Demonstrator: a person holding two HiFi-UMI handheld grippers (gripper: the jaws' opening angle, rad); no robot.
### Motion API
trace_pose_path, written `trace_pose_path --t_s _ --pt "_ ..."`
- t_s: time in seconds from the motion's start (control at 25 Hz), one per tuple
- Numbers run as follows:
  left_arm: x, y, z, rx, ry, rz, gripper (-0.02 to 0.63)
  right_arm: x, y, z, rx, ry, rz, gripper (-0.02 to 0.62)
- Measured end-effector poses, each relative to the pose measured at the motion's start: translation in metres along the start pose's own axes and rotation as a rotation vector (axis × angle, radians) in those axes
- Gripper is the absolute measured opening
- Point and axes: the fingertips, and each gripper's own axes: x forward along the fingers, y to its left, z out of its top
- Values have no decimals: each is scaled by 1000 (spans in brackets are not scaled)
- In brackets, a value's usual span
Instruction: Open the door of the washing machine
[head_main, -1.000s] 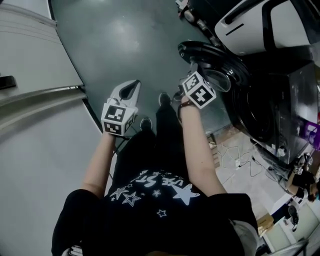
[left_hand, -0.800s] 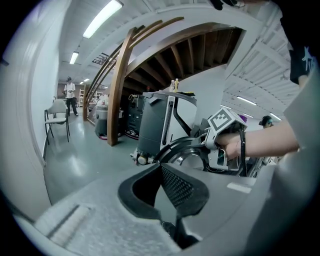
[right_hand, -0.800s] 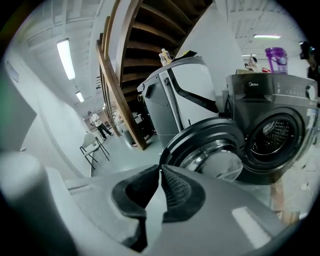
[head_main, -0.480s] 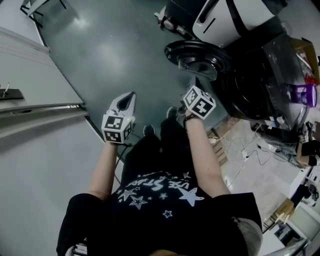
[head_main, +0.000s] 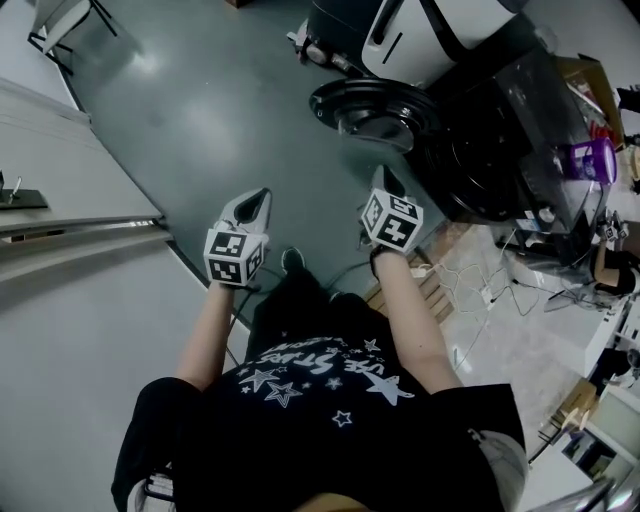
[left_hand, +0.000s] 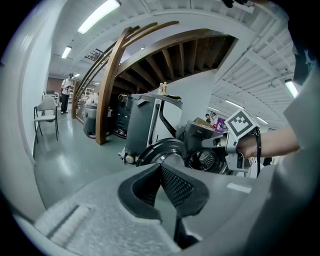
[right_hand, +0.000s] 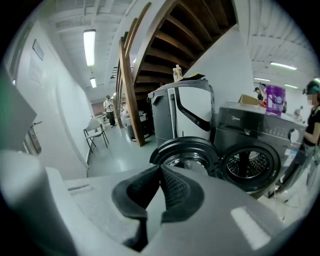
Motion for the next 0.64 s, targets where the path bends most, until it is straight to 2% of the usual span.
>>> trace_pose_path --t_s 0.28,0.64 --pt "11 -30 -9 46 38 -24 11 -29 -24 -15 -115 -39 38 5" --pt "2 -107 -33 84 70 -55 11 -88 -77 -43 -114 -75 52 5"
